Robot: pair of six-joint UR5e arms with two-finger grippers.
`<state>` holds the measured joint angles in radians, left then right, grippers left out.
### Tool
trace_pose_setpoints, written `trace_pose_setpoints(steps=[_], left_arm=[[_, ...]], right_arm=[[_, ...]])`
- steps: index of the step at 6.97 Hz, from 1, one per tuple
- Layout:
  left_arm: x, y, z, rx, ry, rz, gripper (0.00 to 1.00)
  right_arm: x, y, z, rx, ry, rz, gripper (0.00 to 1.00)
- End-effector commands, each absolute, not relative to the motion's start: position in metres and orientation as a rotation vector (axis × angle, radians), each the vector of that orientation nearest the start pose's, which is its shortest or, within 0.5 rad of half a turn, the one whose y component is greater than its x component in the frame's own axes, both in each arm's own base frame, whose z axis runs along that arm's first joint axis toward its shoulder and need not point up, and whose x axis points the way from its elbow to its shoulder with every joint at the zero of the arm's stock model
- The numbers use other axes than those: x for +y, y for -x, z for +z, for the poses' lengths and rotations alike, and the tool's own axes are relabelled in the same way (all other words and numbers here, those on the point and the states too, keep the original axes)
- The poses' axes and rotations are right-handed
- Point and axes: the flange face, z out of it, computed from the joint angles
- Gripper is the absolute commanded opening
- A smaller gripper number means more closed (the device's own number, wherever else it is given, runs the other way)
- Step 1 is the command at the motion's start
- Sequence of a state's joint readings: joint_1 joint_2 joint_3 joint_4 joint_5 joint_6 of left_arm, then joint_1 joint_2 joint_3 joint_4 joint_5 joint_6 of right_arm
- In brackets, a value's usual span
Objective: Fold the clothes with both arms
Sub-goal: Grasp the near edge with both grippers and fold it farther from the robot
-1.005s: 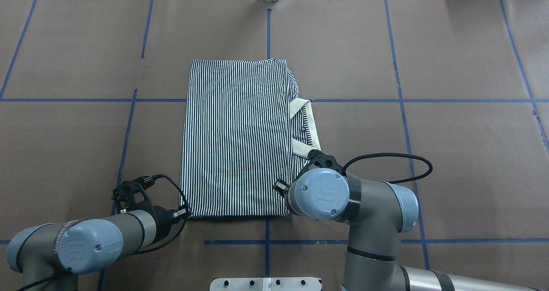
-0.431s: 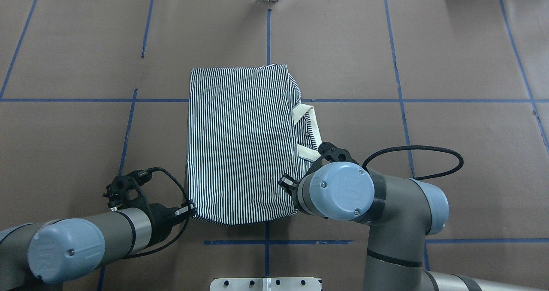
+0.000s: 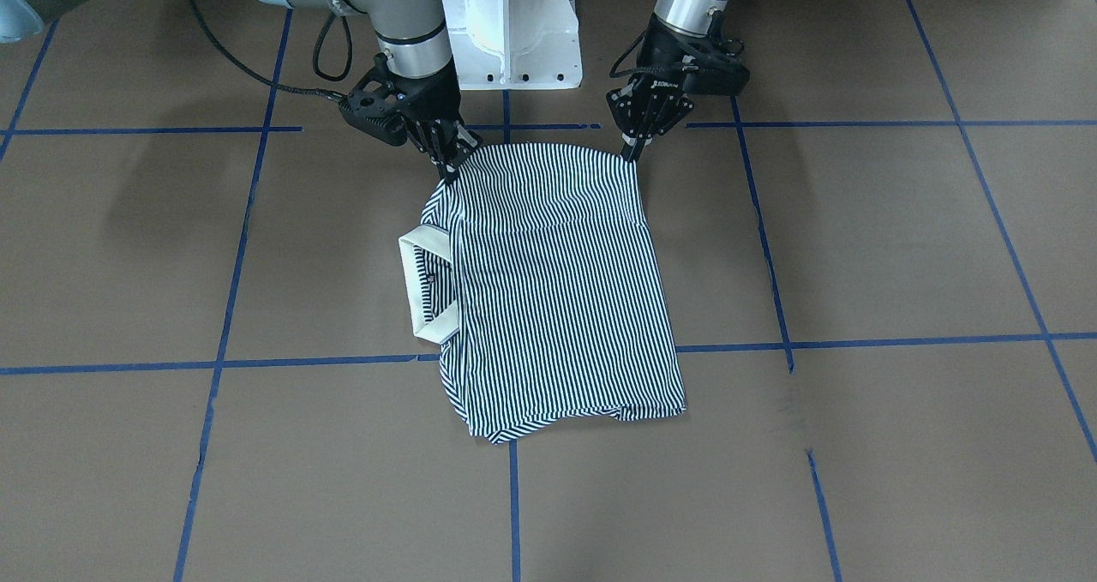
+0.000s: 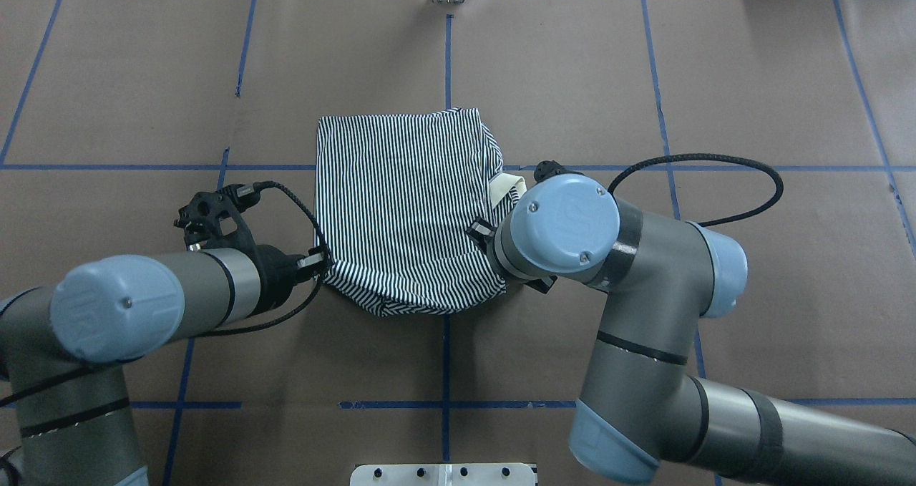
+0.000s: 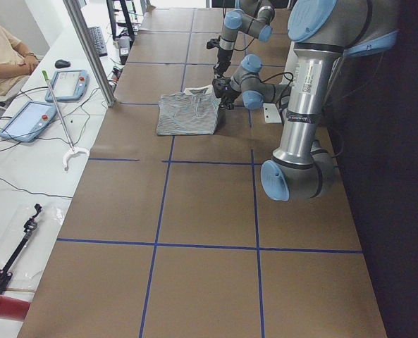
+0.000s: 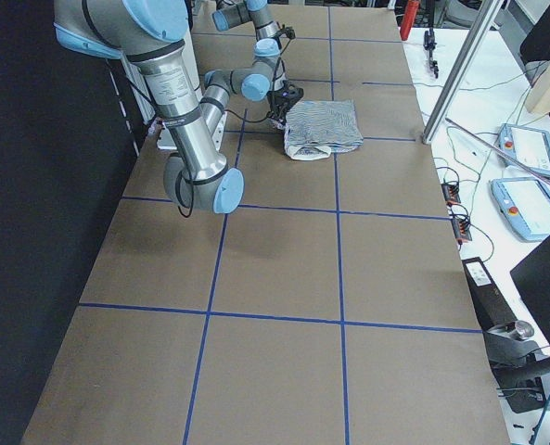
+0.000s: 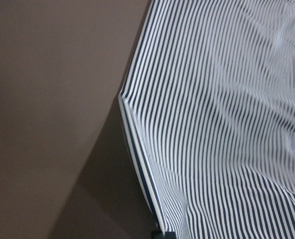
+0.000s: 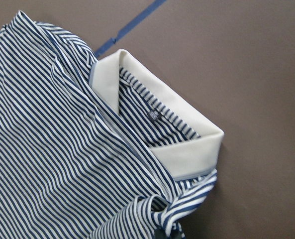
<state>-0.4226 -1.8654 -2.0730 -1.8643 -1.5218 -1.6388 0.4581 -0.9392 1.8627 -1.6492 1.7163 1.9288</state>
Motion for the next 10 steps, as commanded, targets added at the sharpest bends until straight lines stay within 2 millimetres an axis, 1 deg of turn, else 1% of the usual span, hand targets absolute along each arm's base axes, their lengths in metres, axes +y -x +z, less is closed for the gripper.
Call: trace_pose_setpoints(steps=[1, 2, 3, 4, 5, 6, 7, 8, 9, 10], left_arm=[[-0.411, -0.435, 0.262, 0.996, -0.313, -0.470, 0.00], [-0.443, -0.442, 0.263, 0.961, -0.348, -0.468, 0.00], [-0.471, -0.450, 0.270, 0.935, -0.366, -0.479, 0.00], [-0.500, -0.451, 0.284, 0.936, -0.400, -0.485, 0.00], [-0.532, -0.457, 0.298, 0.934, -0.431, -0.491, 0.00], [-0.547, -0.464, 0.314, 0.924, -0.442, -0.489, 0.00], [-0.557, -0.467, 0.325, 0.923, -0.448, -0.492, 0.00], [-0.574, -0.475, 0.334, 0.890, -0.455, -0.484, 0.00], [-0.587, -0.481, 0.335, 0.872, -0.458, -0.481, 0.02], [-0.598, -0.478, 0.344, 0.879, -0.473, -0.489, 0.29]], right_arm=[[-0.468, 0.530, 0.172, -0.853, 0.093, 0.734, 0.00], [-0.507, 0.551, 0.186, -0.886, 0.084, 0.753, 0.00], [-0.541, 0.553, 0.191, -0.884, 0.114, 0.760, 0.00], [-0.564, 0.559, 0.191, -0.862, 0.111, 0.762, 0.00], [-0.583, 0.560, 0.204, -0.873, 0.100, 0.775, 0.00], [-0.595, 0.569, 0.208, -0.864, 0.093, 0.766, 0.00], [-0.613, 0.577, 0.208, -0.874, 0.085, 0.771, 0.00], [-0.622, 0.585, 0.216, -0.885, 0.081, 0.768, 0.00], [-0.633, 0.582, 0.219, -0.883, 0.070, 0.764, 0.19], [-0.649, 0.573, 0.219, -0.878, 0.045, 0.736, 0.69]])
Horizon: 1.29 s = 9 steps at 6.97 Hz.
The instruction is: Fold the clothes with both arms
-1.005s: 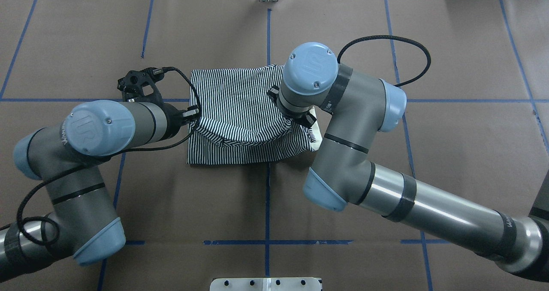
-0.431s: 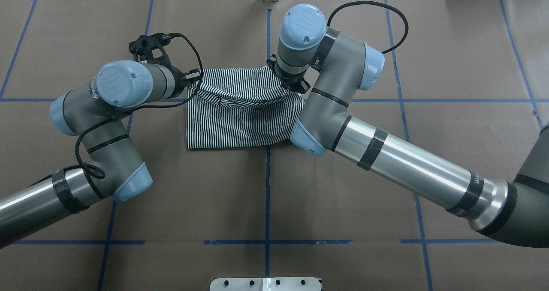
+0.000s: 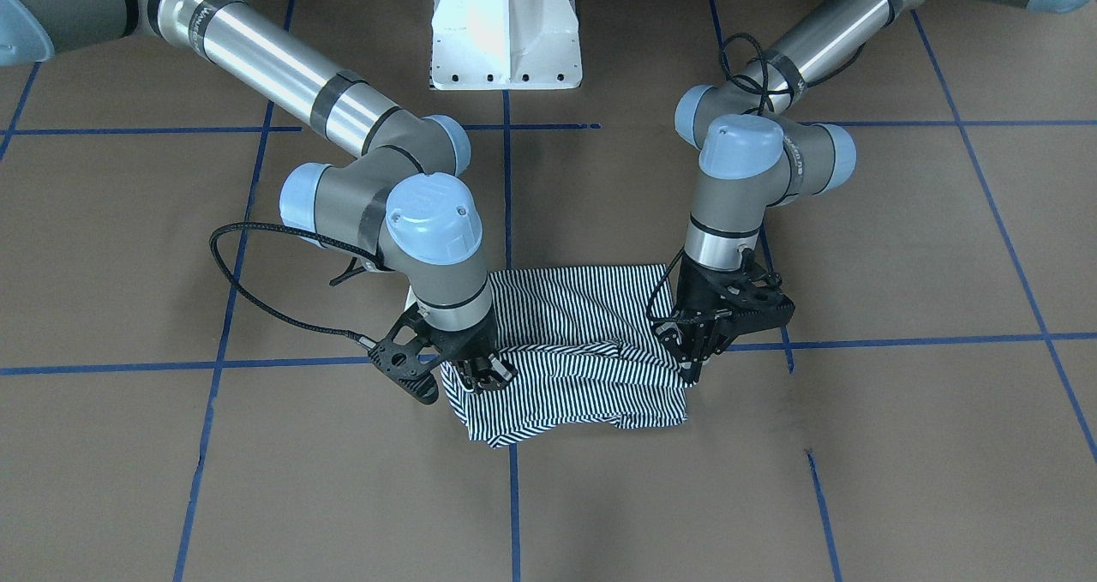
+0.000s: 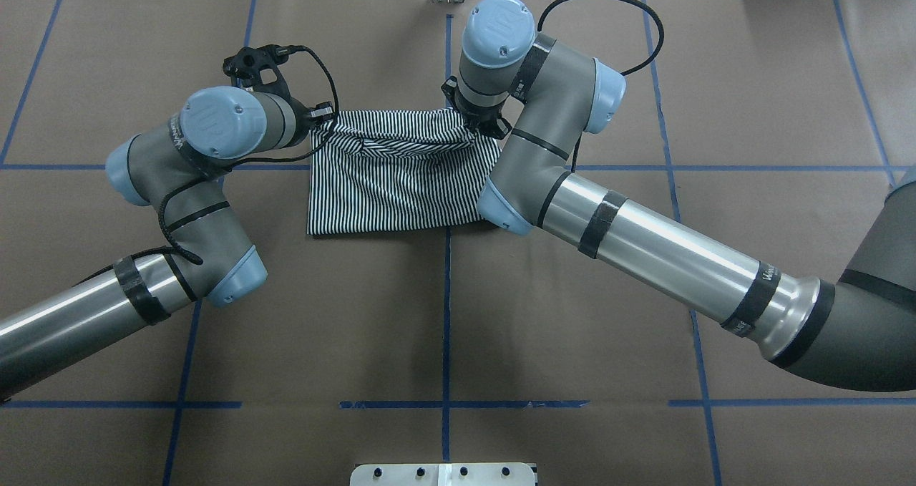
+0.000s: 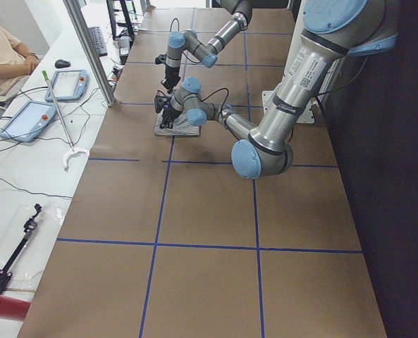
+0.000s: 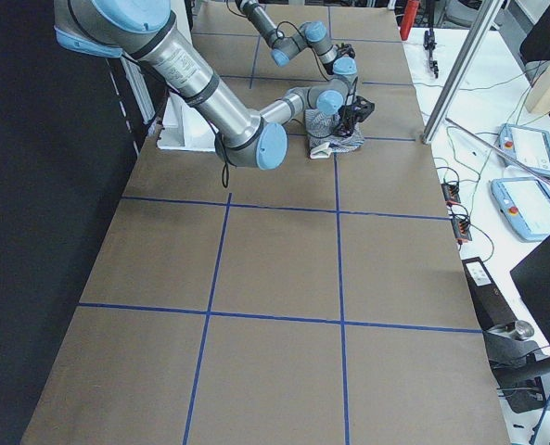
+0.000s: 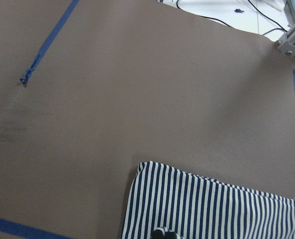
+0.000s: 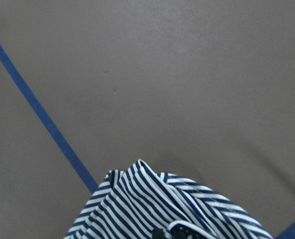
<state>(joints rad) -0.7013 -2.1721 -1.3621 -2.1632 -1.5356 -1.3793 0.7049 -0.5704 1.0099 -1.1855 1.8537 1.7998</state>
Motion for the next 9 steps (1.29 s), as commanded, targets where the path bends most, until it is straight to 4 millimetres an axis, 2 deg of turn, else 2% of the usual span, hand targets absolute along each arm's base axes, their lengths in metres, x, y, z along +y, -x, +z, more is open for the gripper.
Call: trace_pose_setpoints(steps=[1, 3, 4, 5, 6, 7, 8, 9], left_arm=[[-0.607, -0.471, 0.359, 0.882, -0.496, -0.481, 0.46], [-0.599, -0.463, 0.332, 0.947, -0.518, -0.478, 0.47], [-0.589, -0.453, 0.298, 1.004, -0.542, -0.474, 0.33], [-0.575, -0.463, 0.288, 1.018, -0.514, -0.449, 0.00], [-0.566, -0.478, 0.285, 0.983, -0.466, -0.408, 0.00], [-0.555, -0.490, 0.289, 0.979, -0.448, -0.369, 0.00], [-0.540, -0.507, 0.287, 0.989, -0.422, -0.306, 0.00], [-0.527, -0.525, 0.282, 0.997, -0.415, -0.257, 0.00]], right_arm=[[-0.672, 0.553, 0.233, -0.867, 0.060, 0.708, 1.00], [-0.678, 0.541, 0.227, -0.883, 0.058, 0.696, 1.00], [-0.670, 0.534, 0.204, -0.931, 0.053, 0.684, 1.00], [-0.649, 0.522, 0.203, -0.975, 0.059, 0.669, 1.00], [-0.596, 0.546, 0.208, -1.001, 0.065, 0.606, 1.00], [-0.580, 0.549, 0.194, -1.014, 0.066, 0.621, 0.01], [-0.559, 0.571, 0.202, -0.999, 0.064, 0.576, 0.00], [-0.557, 0.571, 0.220, -0.979, 0.054, 0.560, 0.00]])
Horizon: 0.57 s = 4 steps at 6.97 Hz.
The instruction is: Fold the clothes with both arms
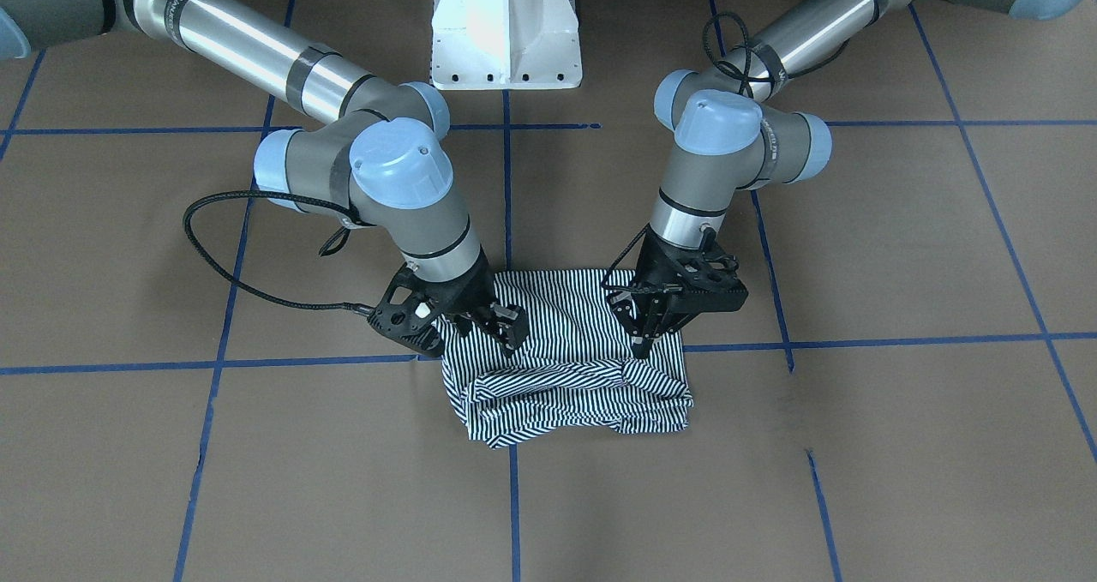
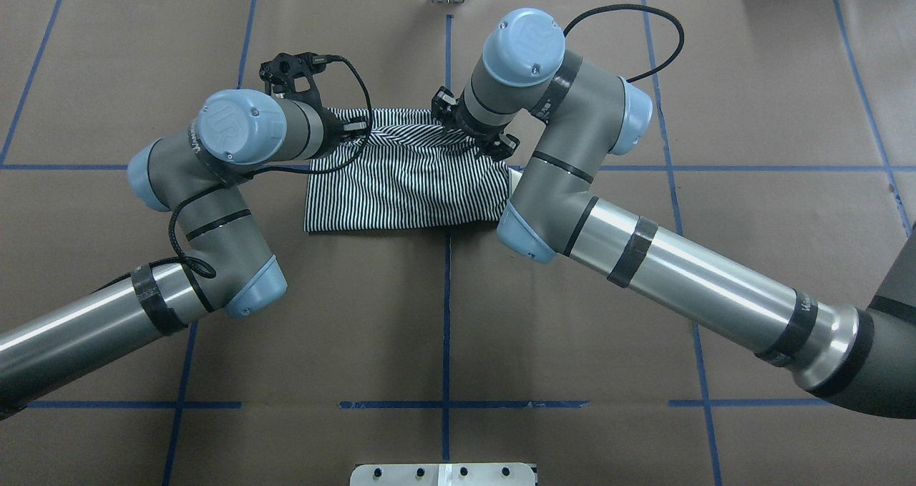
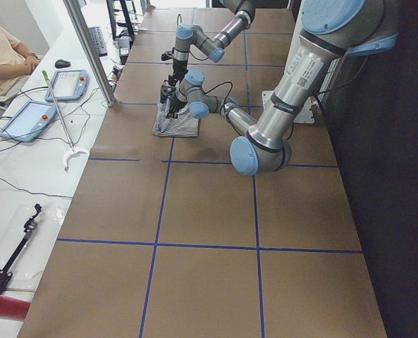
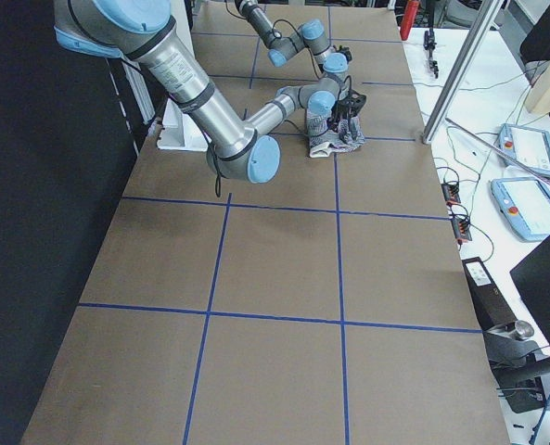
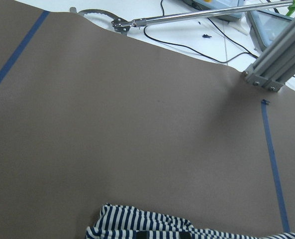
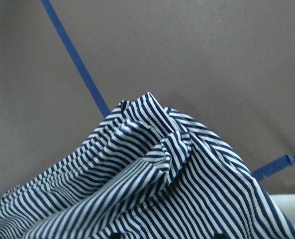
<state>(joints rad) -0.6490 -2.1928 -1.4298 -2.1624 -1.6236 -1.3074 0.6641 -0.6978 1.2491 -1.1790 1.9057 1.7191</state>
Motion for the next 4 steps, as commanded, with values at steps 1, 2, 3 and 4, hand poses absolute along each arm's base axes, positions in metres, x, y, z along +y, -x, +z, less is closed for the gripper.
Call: trace_pose_setpoints(steps=[1, 2, 3, 4], left_arm=[[-0.525, -0.527, 0.282, 0.984, -0.438, -0.207, 0.00], [-0.525, -0.530, 0.284, 0.982, -0.436, -0.205, 0.00], [-0.534, -0.542, 0.286, 0.963, -0.436, -0.201, 0.00], [-0.551, -0.547, 0.298, 0.922, -0.444, -0.192, 0.00]], right_arm=[[-0.550, 0.580, 0.227, -0.964, 0.050, 0.530, 0.00], [-0.551, 0.580, 0.227, -0.960, 0.037, 0.524, 0.00], [-0.552, 0.581, 0.229, -0.957, 0.030, 0.520, 0.00], [-0.556, 0.582, 0.231, -0.946, 0.010, 0.510, 0.00]])
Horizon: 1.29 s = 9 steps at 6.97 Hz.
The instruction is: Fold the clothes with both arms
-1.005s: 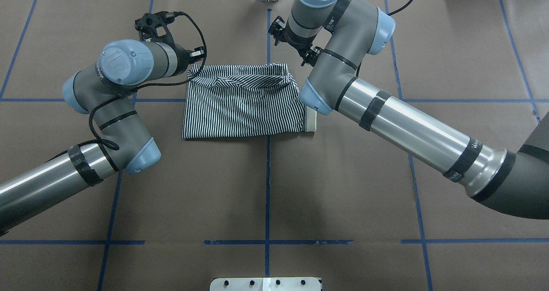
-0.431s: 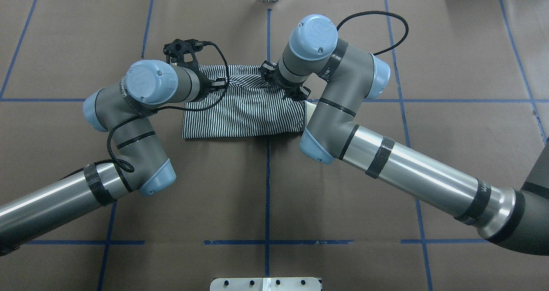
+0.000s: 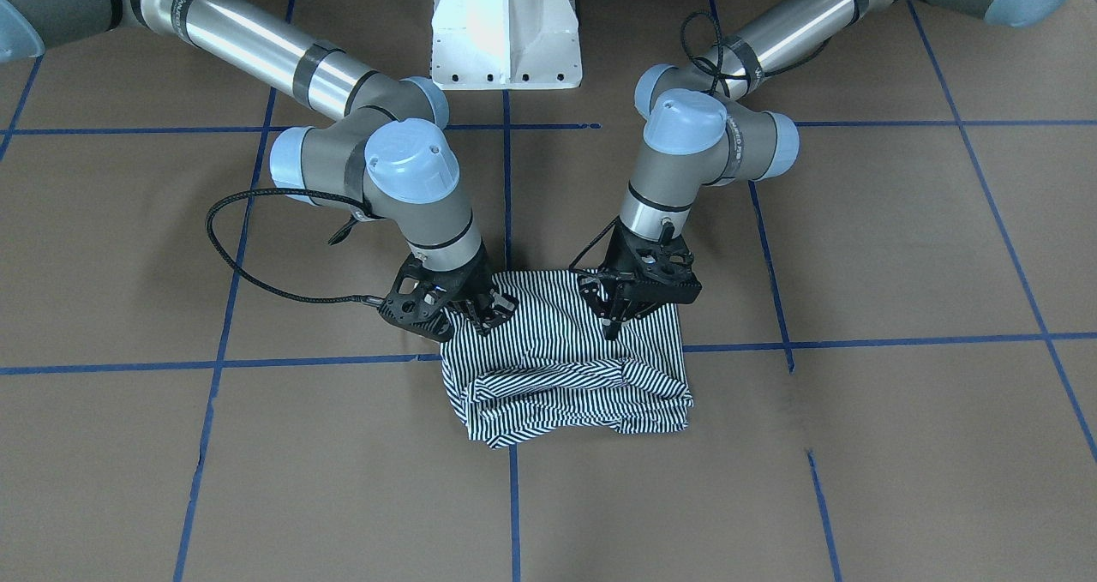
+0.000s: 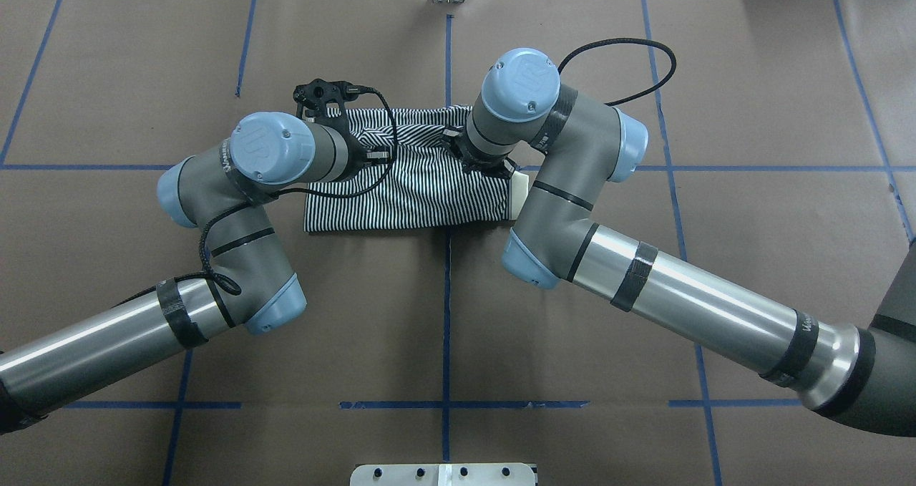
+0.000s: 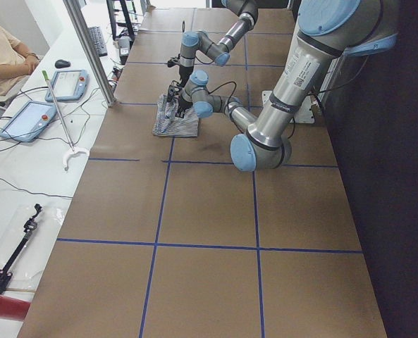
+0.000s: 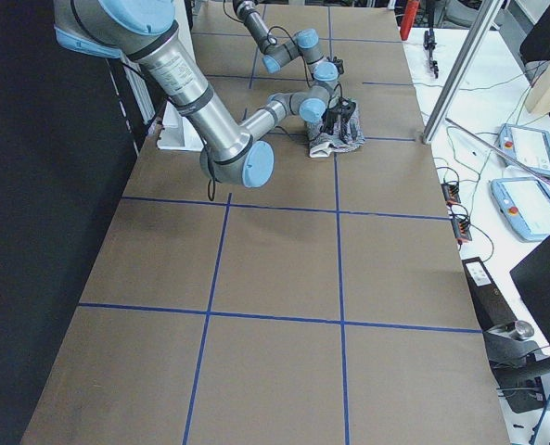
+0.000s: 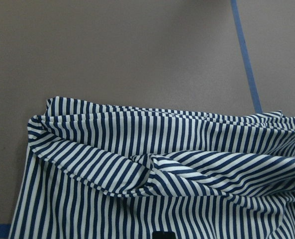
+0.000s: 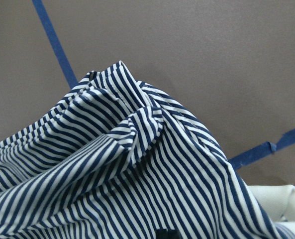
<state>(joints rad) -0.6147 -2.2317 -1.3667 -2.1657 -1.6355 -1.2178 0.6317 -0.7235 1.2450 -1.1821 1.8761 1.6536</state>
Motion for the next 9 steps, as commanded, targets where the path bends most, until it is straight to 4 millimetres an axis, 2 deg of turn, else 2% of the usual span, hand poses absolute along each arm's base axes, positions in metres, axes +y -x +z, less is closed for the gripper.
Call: trace_pose_setpoints(steps=[1, 2, 3, 4, 5, 7, 8, 9], left_arm=[[-0.573, -0.533, 0.303, 0.891, -0.471, -0.185, 0.00], [-0.592, -0.528, 0.304, 0.873, -0.473, -0.199, 0.00], [-0.620, -0.523, 0.280, 0.887, -0.510, -0.205, 0.00], [-0.642, -0.533, 0.284, 0.920, -0.542, -0.211, 0.00], [-0.672, -0.526, 0.298, 0.910, -0.576, -0.210, 0.00], [-0.726, -0.445, 0.300, 0.901, -0.602, -0.176, 0.00], [-0.741, -0.414, 0.304, 0.895, -0.613, -0.170, 0.00], [-0.731, -0.395, 0.312, 0.922, -0.608, -0.158, 0.00]], right_arm=[[-0.562, 0.587, 0.231, -0.936, 0.002, 0.515, 0.00], [-0.568, 0.589, 0.230, -0.928, -0.003, 0.513, 0.00], [-0.581, 0.590, 0.228, -0.918, -0.014, 0.509, 0.00], [-0.593, 0.598, 0.230, -0.893, -0.019, 0.507, 0.00], [-0.601, 0.596, 0.228, -0.890, -0.025, 0.510, 0.00], [-0.603, 0.596, 0.210, -0.911, -0.031, 0.507, 0.00], [-0.601, 0.598, 0.204, -0.917, -0.029, 0.505, 0.00], [-0.597, 0.603, 0.205, -0.915, -0.026, 0.497, 0.00]])
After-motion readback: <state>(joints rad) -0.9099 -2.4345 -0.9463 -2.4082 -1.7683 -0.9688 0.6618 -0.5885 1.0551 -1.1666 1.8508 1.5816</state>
